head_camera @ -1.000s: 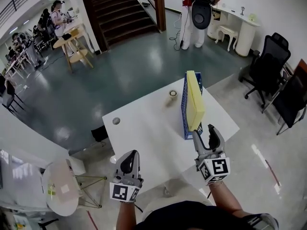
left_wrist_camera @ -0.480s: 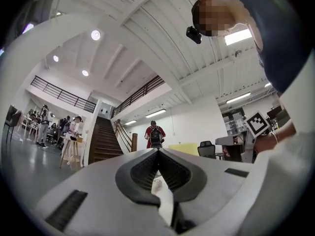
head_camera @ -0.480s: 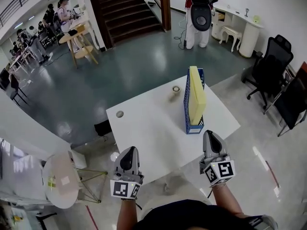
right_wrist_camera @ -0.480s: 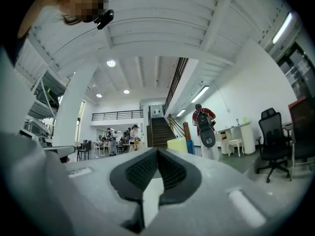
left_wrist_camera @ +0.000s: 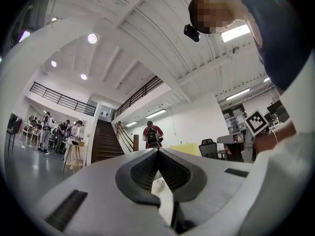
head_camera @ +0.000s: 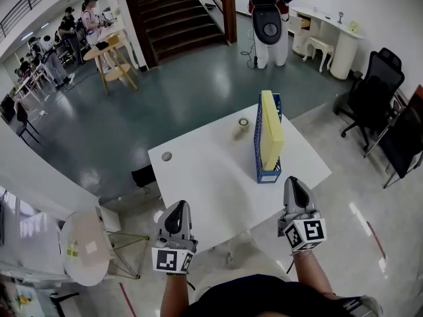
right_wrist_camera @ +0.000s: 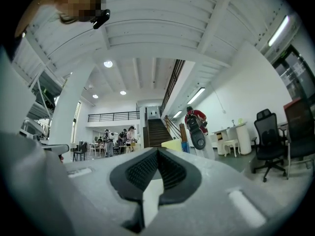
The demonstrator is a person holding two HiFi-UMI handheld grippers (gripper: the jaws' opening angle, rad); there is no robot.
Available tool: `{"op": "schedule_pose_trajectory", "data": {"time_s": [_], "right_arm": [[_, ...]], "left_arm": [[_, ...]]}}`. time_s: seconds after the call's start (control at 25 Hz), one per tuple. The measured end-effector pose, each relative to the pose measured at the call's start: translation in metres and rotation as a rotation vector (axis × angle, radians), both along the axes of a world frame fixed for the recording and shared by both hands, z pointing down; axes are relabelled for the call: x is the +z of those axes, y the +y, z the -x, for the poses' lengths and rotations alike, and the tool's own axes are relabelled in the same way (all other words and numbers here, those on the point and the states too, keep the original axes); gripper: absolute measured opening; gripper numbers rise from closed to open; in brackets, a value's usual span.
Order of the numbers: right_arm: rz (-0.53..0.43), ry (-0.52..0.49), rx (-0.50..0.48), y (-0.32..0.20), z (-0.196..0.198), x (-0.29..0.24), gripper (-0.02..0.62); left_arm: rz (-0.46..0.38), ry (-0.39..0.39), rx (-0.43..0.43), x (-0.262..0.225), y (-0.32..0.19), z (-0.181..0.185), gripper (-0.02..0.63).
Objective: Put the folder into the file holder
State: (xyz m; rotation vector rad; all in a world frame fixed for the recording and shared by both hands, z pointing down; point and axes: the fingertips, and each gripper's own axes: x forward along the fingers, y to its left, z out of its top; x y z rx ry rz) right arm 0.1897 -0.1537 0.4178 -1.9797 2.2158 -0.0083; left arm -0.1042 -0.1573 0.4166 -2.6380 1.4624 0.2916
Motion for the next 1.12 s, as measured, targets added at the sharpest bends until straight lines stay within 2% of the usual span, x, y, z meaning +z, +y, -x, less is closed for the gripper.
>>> {"op": "schedule_pose_trajectory", "data": {"time_s": [0.32, 0.68, 0.96, 1.12], "right_arm": [[-0.024, 0.048, 0.029, -0.007, -0.011, -0.011, -0.003], [-0.003, 0.069, 0.050, -0.006, -0.014, -0.009, -0.003], [0.016, 0.088, 0.053, -0.006, -0.017, -0.006, -0.002], [0.020, 0.090, 0.051, -0.008, -0.017, -0.004, -0.002]], "left_arm": [[-0.012, 0.001, -0.016, -0.008, -0.001, 0.005, -0.002], [-0.015, 0.003, -0.022, -0.009, -0.003, 0.006, -0.002], [-0.017, -0.037, -0.022, -0.004, -0.005, 0.002, -0.002], [0.002, -0.007, -0.024, -0.001, -0.006, 0.004, -0.003]]}}
